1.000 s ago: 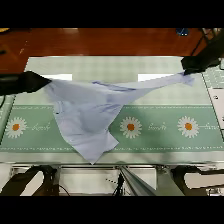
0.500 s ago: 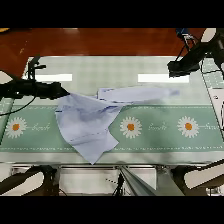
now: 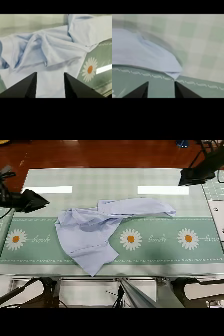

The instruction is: Fold the shirts.

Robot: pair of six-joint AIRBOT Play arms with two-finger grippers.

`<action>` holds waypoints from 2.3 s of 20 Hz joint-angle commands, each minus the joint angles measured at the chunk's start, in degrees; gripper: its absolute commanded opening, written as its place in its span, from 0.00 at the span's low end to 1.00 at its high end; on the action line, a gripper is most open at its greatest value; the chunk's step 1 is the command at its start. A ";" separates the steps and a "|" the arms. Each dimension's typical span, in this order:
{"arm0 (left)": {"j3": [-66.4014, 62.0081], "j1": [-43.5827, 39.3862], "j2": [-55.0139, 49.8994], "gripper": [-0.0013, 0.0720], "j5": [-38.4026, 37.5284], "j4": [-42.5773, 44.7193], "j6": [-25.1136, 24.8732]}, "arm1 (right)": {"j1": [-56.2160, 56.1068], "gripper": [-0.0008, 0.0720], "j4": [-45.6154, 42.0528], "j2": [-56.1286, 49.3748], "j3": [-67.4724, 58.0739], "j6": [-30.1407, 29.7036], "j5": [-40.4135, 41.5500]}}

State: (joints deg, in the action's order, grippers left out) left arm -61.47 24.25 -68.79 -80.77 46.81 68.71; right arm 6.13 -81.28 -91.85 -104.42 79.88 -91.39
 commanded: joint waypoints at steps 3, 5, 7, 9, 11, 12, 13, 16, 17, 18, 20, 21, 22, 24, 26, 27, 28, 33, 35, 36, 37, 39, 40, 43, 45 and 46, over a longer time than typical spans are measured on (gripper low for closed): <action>14.67 8.37 9.46 0.58 -3.85 0.35 0.31 | 5.25 0.59 6.58 4.85 11.23 -1.81 0.11; 21.73 7.30 11.98 0.88 -3.85 0.44 0.24 | 6.34 0.67 11.15 6.25 18.12 -3.67 2.45; 27.15 6.67 12.90 0.90 -3.87 0.52 -0.59 | 6.69 0.69 15.69 6.25 23.41 -6.16 3.43; 31.34 6.67 12.85 0.90 -3.89 1.07 -0.59 | 6.54 0.69 19.37 6.25 27.69 -7.72 5.99; 34.21 6.67 12.83 0.90 -3.48 2.73 -0.61 | 6.49 0.69 24.44 6.25 31.87 -8.81 9.20; 35.23 6.69 12.83 0.90 -2.95 3.45 -0.61 | 6.47 0.69 26.99 6.25 33.94 -9.22 10.82; 36.15 6.67 12.83 0.90 -2.10 3.87 -0.61 | 6.34 0.69 29.09 6.25 35.80 -9.55 12.04; 37.38 6.67 12.66 0.90 -0.44 3.85 -0.63 | 3.39 0.69 31.21 6.25 40.35 -11.58 13.73; 37.40 6.67 12.66 0.89 0.24 3.87 -0.79 | 1.79 0.69 31.34 6.25 41.40 -12.26 14.12; 37.40 6.67 12.66 0.89 1.09 3.85 -0.76 | -0.22 0.69 31.39 6.25 42.25 -12.85 14.95; 37.40 6.67 12.63 0.89 2.34 3.85 -0.76 | -4.07 0.69 31.50 6.21 42.88 -12.90 17.20; 37.40 6.67 12.61 0.89 2.80 3.87 -0.76 | -5.90 0.69 32.00 6.19 42.88 -12.90 18.51; 37.40 6.67 12.39 0.89 3.21 3.87 -0.79 | -7.41 0.69 32.76 6.19 42.88 -12.87 19.78; 37.40 6.27 11.41 0.89 3.63 4.50 -0.76 | -9.77 0.69 34.10 6.19 42.88 -12.59 22.10; 37.40 3.72 9.68 0.89 4.28 6.01 -0.76 | -11.04 0.69 35.85 6.19 42.88 -12.13 23.12; 37.40 2.05 8.90 0.89 4.96 6.14 -0.74 | -11.15 0.69 36.61 6.19 42.88 -11.91 23.02; 37.40 0.22 8.24 0.89 6.38 6.12 -0.57 | -11.10 0.69 37.38 6.19 42.88 -11.56 22.71; 37.40 -6.80 5.70 0.77 11.96 5.68 1.01 | -11.13 0.82 39.30 6.19 44.72 -11.43 21.73; 37.40 -8.35 4.74 0.72 13.40 5.22 1.20 | -11.13 0.82 40.22 6.19 47.01 -11.41 21.70; 37.40 -8.63 4.35 0.73 13.86 4.79 1.18 | -11.15 0.82 41.42 6.19 48.24 -11.43 21.79; 37.40 -8.70 4.09 0.73 14.32 4.59 1.20 | -11.61 0.82 42.80 6.19 49.55 -11.47 22.34; 37.38 -8.68 4.07 0.70 14.95 4.57 1.18 | -14.10 0.82 43.45 6.19 51.34 -11.50 24.37; 37.38 -8.70 4.07 0.59 15.10 4.61 1.18 | -16.20 0.82 43.50 6.19 51.98 -11.45 25.97; 37.38 -8.70 4.07 0.52 15.85 4.61 1.20 | -22.38 0.82 44.00 5.84 52.41 -9.86 31.08; 37.38 -8.70 4.07 0.52 16.28 4.61 1.20 | -25.31 0.82 45.94 4.68 52.41 -8.39 33.20; 37.38 -8.70 4.07 0.52 16.31 4.61 1.20 | -26.62 0.82 47.58 3.85 52.41 -8.39 33.75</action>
State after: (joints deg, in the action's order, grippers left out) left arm -24.12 15.64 -64.66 -66.04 50.94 69.89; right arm -16.29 -36.80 -86.70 -52.40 70.13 -61.30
